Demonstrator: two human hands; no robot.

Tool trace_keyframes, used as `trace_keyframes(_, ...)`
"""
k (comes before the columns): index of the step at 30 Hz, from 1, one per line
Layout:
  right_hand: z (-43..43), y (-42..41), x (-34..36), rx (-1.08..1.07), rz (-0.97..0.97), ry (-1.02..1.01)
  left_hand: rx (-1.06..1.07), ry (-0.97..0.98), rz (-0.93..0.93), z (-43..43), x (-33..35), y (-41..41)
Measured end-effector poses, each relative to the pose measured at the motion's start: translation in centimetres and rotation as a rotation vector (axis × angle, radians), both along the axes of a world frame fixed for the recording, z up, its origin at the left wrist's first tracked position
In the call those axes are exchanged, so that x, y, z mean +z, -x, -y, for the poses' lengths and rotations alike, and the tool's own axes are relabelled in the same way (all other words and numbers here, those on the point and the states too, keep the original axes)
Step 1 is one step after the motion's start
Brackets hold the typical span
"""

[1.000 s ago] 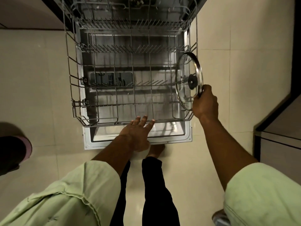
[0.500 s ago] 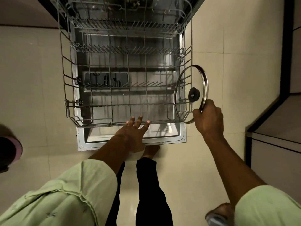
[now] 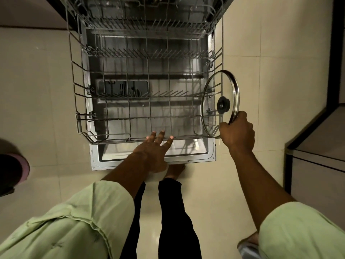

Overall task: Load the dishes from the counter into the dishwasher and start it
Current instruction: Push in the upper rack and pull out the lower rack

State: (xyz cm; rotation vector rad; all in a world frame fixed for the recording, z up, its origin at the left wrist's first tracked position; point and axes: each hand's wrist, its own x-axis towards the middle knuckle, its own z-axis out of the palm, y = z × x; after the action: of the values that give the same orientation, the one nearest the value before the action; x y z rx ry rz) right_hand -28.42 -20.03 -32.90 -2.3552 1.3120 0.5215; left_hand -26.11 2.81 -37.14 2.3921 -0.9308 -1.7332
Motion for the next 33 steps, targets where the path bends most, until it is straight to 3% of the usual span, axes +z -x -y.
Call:
trace_keyframes(13,-3.0,1.4,-1.0,0.19,0.077,0.163,0.003,0.011,0.022,0.1,0.3,0.0)
trace_keyframes(21,-3.2,0.5,-1.5,0.012,-0.042,-0.091,0.006,0.018,0.037,-0.6,0.5,0.0)
trace_keyframes(27,-2.7,-0.4,-1.2,-0.078,-0.111,-0.055,0.007,0.024,0.042,-0.8,0.4,0.0)
trace_keyframes(33,-4.3,0.2,-0.8,0.015,-0.186,-0.134,0.068,0.027,0.045,-0.8,1.2,-0.6)
